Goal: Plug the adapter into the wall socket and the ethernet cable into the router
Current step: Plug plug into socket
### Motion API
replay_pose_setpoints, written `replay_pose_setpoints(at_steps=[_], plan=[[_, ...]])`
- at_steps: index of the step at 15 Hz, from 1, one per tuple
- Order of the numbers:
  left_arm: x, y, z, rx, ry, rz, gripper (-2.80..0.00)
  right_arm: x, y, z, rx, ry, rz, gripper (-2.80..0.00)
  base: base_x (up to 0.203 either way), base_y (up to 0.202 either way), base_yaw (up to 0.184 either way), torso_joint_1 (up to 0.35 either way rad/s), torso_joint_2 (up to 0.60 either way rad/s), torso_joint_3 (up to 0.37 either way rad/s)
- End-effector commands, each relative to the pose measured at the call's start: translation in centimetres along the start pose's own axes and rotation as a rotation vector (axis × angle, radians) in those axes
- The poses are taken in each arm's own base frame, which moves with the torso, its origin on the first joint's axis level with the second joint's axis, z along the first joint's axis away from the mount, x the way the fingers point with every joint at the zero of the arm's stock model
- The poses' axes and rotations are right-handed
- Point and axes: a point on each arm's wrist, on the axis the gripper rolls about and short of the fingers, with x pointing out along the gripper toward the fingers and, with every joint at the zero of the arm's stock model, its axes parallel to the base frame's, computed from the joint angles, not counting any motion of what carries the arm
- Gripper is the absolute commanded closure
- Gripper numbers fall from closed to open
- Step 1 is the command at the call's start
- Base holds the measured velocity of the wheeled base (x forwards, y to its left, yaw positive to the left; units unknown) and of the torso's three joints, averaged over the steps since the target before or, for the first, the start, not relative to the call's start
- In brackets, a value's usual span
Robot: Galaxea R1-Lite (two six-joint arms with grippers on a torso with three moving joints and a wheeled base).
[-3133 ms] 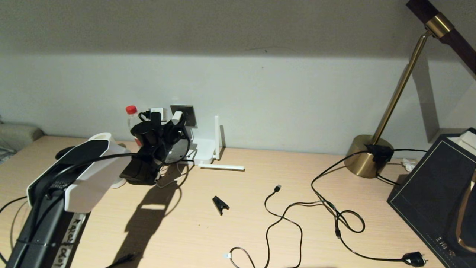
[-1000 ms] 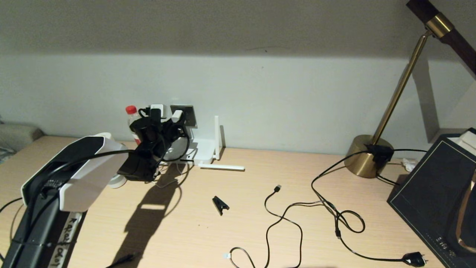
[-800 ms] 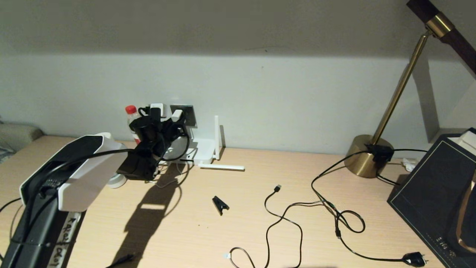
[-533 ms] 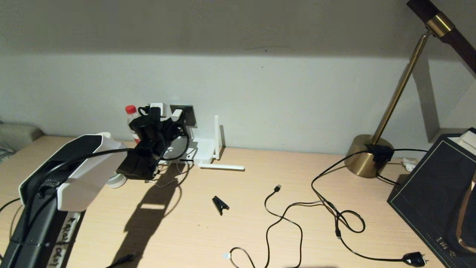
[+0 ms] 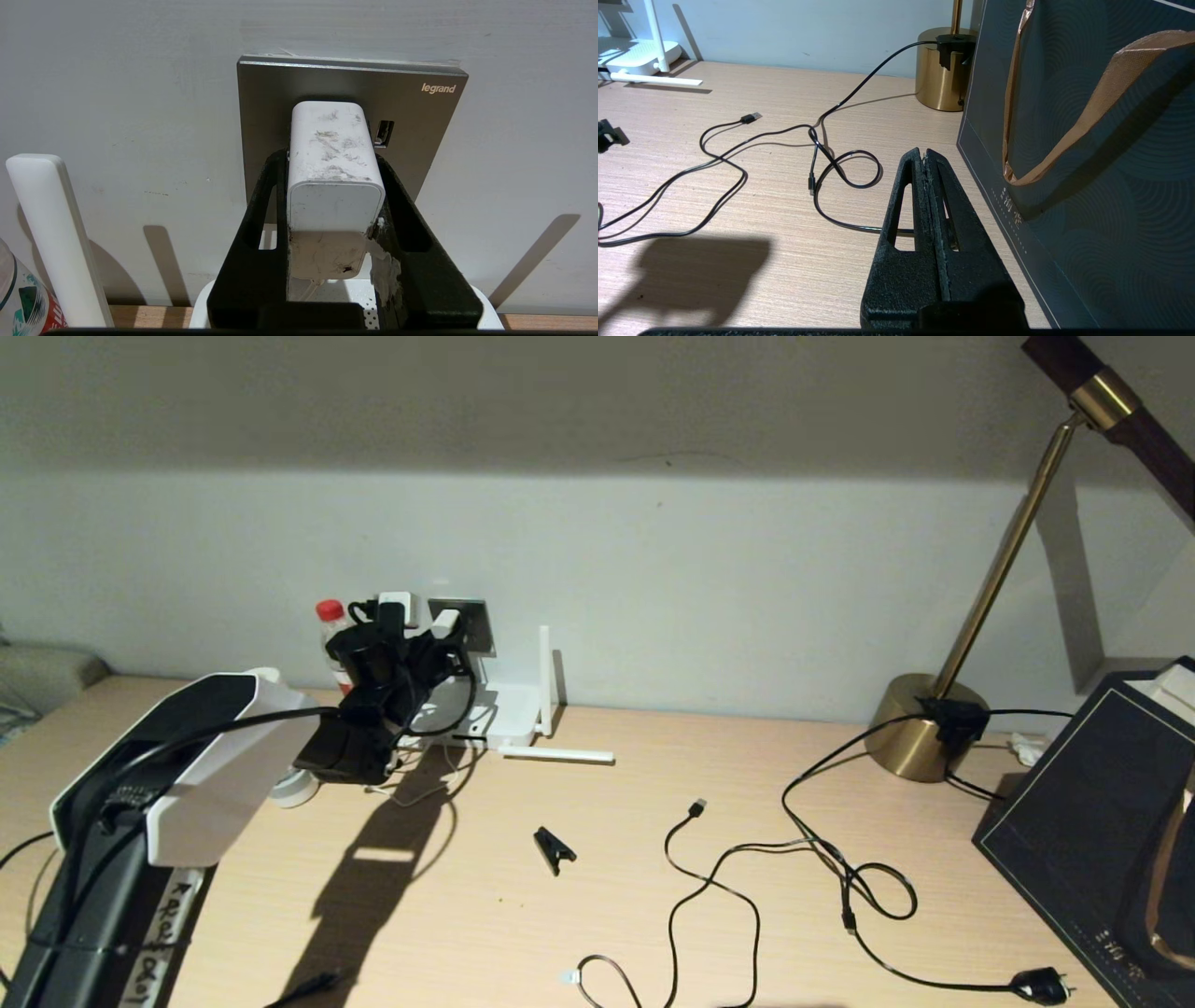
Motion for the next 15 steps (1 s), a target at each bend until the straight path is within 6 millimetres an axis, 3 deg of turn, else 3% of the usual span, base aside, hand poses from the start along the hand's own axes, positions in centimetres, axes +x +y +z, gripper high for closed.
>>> replay_pose_setpoints(at_steps=[1,15], plan=[[0.08,-0.02,-0.10,-0.001,-0.002,-0.001,0.00,0.20,0.01,-0.99,0.000,0.036,0.001,0.00,0.000,0.000,0.000,0.000,0.00,0.000],[0.56,-0.15,0.44,-0.001,0.005,0.010,0.00,0.20,0.01,-0.99,0.000,0.036,0.001,0.00,0.000,0.000,0.000,0.000,0.00,0.000]])
